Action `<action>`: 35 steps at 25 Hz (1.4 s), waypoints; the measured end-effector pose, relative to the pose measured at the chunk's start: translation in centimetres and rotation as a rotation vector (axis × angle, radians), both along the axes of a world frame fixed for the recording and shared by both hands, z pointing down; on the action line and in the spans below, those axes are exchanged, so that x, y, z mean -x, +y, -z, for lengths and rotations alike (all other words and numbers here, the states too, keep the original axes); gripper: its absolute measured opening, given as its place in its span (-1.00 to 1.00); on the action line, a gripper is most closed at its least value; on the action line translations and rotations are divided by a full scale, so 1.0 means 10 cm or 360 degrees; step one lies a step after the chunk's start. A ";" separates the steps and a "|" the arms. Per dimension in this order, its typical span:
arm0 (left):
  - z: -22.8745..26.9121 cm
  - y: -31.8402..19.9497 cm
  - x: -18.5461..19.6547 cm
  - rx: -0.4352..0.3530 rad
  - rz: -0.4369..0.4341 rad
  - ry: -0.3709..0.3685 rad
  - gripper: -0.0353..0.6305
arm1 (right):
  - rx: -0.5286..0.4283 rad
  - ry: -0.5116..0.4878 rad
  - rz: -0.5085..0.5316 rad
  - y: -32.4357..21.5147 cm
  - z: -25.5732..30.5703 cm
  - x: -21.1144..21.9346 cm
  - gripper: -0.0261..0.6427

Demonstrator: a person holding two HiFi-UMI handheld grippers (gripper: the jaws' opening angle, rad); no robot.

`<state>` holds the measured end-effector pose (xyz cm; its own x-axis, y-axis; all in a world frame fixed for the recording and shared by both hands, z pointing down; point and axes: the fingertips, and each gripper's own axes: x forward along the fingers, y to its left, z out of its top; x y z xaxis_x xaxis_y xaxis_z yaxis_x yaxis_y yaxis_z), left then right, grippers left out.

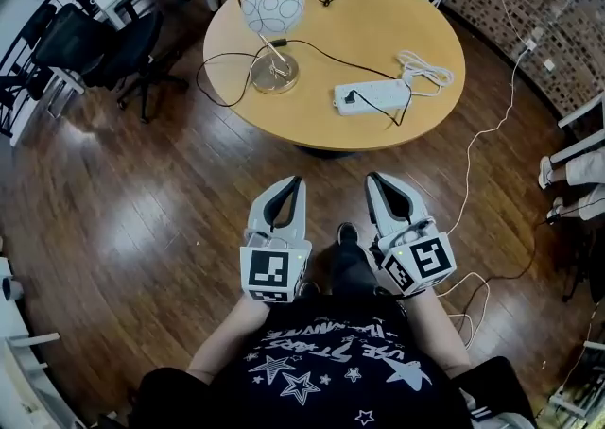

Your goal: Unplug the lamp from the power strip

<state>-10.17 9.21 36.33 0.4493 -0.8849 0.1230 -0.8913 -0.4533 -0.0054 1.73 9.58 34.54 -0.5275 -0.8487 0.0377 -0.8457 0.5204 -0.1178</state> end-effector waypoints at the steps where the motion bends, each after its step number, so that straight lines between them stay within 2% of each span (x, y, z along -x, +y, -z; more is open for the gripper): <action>1: -0.02 -0.08 -0.04 0.0002 0.0007 -0.0002 -0.88 | 0.0014 0.0005 0.0010 -0.09 -0.05 -0.03 -0.90; 9: 0.00 -0.71 -0.35 -0.0016 0.0024 -0.0045 -0.88 | 0.0062 0.0005 0.0050 -0.72 -0.17 -0.34 -0.90; 17: -0.08 -1.02 -0.59 0.0019 0.0062 -0.0105 -0.88 | 0.0082 0.0006 0.0110 -1.03 -0.25 -0.54 -0.90; 28: -0.17 -1.39 -0.78 0.0051 0.0214 -0.0122 -0.88 | 0.0150 -0.0007 0.0336 -1.27 -0.62 -0.44 -0.90; 32: -0.30 -1.51 -0.77 0.0077 0.0265 -0.0104 -0.88 | 0.0174 0.0046 0.0355 -1.41 -0.84 -0.34 -0.90; 35: -0.49 -1.61 -0.77 0.0073 0.0251 -0.0127 -0.88 | 0.0221 0.0119 0.0364 -1.49 -1.08 -0.29 -0.90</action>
